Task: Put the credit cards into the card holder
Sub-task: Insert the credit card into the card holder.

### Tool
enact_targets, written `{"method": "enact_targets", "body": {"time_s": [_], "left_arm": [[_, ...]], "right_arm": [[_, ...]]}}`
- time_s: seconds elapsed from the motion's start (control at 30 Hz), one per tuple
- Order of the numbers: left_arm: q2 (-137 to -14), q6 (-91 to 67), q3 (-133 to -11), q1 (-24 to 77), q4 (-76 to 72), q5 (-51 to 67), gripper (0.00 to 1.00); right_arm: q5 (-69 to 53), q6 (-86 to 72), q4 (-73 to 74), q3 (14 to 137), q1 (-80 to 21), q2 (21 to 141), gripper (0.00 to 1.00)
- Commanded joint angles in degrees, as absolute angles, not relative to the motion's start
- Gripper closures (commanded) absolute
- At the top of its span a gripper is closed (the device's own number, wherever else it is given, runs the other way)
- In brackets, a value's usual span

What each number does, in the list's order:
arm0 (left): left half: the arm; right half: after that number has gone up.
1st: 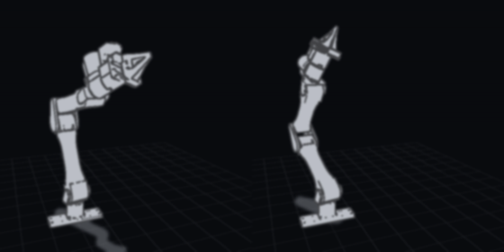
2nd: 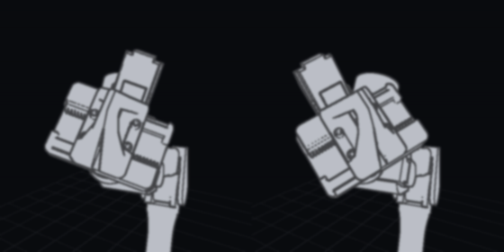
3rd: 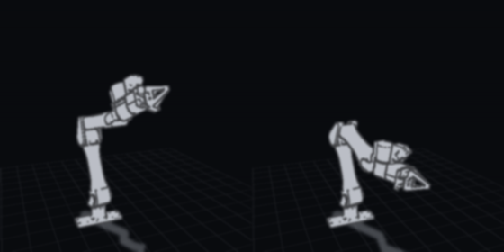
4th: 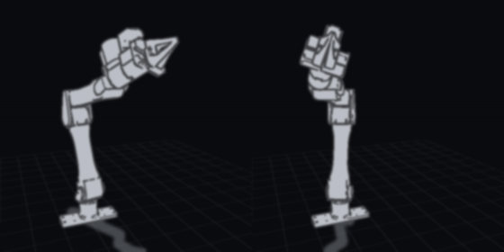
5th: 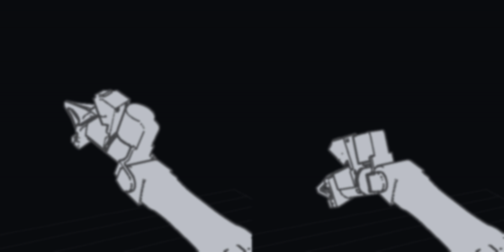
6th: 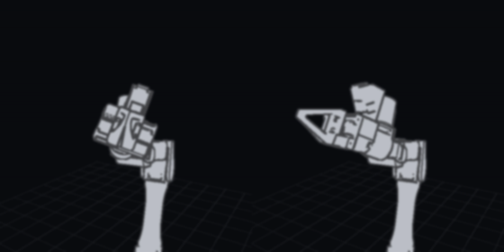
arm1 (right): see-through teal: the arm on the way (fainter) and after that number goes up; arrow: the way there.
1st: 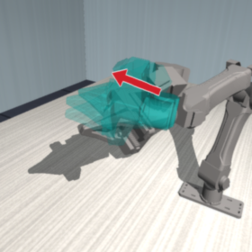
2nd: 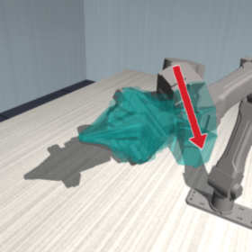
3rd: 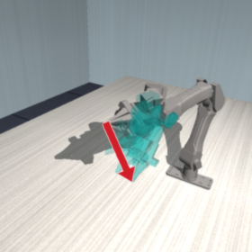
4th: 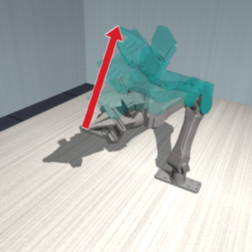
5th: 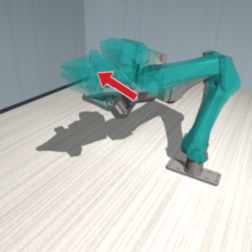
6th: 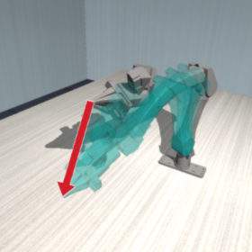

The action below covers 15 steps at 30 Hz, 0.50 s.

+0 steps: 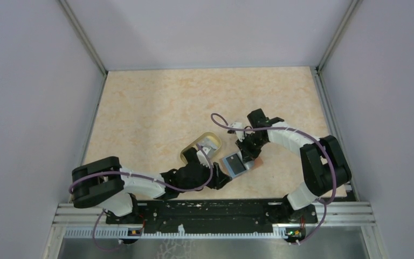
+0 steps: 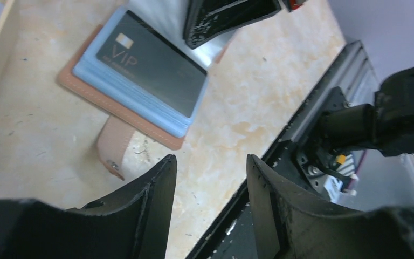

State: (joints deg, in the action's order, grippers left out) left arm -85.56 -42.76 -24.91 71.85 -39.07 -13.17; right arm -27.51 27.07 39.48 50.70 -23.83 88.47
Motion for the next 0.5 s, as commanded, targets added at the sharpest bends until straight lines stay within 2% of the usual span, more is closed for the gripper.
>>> {"method": "enact_targets", "body": {"time_s": [0.0, 0.1, 0.23, 0.47], "left_arm": [[-84.8, -42.39, -22.13, 71.01, -52.93, -8.33, 0.42], [-86.17, -44.19, -19.04, 69.72, -60.38, -7.49, 0.34], [-89.61, -50.01, -14.09, 67.02, -71.09, -6.87, 0.03], [-97.62, -50.54, -15.34, 65.83, -80.99, -0.44, 0.03]], "right_arm": [[-28.52, 30.59, 39.12, 52.7, -24.18, 87.62, 1.0], [-26.15, 31.76, 37.94, 52.5, -24.82, 88.39, 1.0], [-25.68, 32.02, 37.71, 52.07, -25.11, 88.2, 1.0], [-27.15, 31.49, 38.23, 52.04, -25.53, 91.4, 1.0]]}}
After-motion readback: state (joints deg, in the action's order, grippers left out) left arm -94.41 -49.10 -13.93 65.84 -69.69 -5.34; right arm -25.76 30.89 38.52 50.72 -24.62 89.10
